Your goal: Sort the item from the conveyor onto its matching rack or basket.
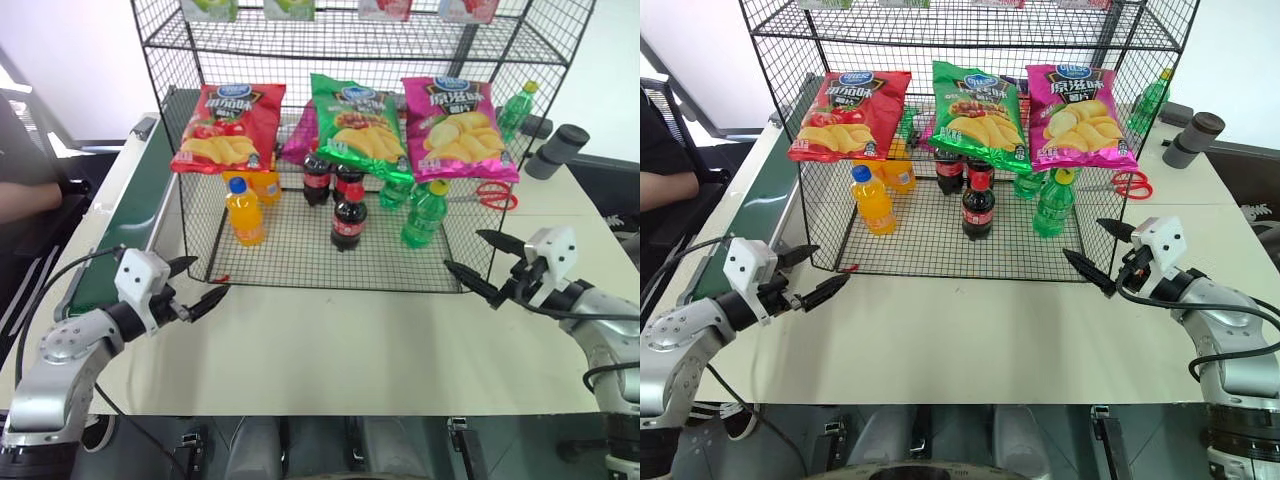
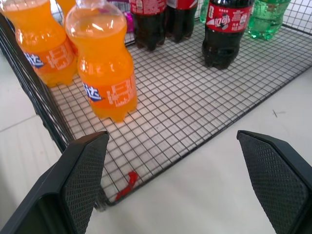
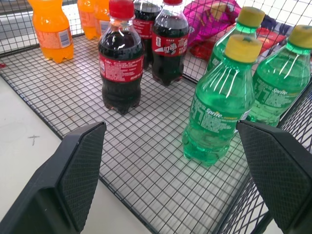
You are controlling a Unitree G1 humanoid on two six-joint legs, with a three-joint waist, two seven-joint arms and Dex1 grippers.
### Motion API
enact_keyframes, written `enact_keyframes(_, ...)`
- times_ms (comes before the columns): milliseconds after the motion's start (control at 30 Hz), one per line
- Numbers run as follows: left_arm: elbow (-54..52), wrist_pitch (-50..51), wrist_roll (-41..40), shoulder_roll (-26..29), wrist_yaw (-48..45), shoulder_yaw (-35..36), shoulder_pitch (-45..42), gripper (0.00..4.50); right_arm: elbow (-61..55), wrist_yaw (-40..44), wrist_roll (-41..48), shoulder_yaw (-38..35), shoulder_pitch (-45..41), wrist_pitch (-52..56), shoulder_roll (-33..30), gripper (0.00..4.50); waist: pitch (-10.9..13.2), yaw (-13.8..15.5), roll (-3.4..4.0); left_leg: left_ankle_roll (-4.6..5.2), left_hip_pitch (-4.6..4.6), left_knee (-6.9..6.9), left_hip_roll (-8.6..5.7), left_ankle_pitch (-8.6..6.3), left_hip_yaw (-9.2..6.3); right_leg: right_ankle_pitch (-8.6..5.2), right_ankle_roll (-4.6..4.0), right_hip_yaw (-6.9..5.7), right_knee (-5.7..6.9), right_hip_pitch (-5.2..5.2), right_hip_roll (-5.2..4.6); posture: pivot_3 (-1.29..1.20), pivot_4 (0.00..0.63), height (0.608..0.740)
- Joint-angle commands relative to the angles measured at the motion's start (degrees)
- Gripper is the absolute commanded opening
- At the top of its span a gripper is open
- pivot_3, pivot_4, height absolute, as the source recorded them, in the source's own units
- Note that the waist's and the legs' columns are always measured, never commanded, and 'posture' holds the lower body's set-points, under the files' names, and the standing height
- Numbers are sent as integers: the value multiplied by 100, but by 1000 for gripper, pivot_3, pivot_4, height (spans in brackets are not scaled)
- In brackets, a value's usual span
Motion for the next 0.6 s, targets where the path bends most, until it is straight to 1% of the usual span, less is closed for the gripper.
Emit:
enact_keyframes(33, -56, -80, -17, 45, 20, 200, -23, 4500, -57, -24, 27, -13, -104, -110, 32, 4448, 0, 2, 0, 0, 0, 0, 0, 0, 0, 0, 0, 0, 0, 0, 0, 0, 150, 740)
enact_keyframes(600, 86, -127, 63, 29, 91, 194, -82, 4500, 112, -5, -36, 73, -103, -278, 77, 4448, 0, 3, 0, 0, 0, 1, 0, 0, 0, 0, 0, 0, 1, 0, 1, 0, 150, 740)
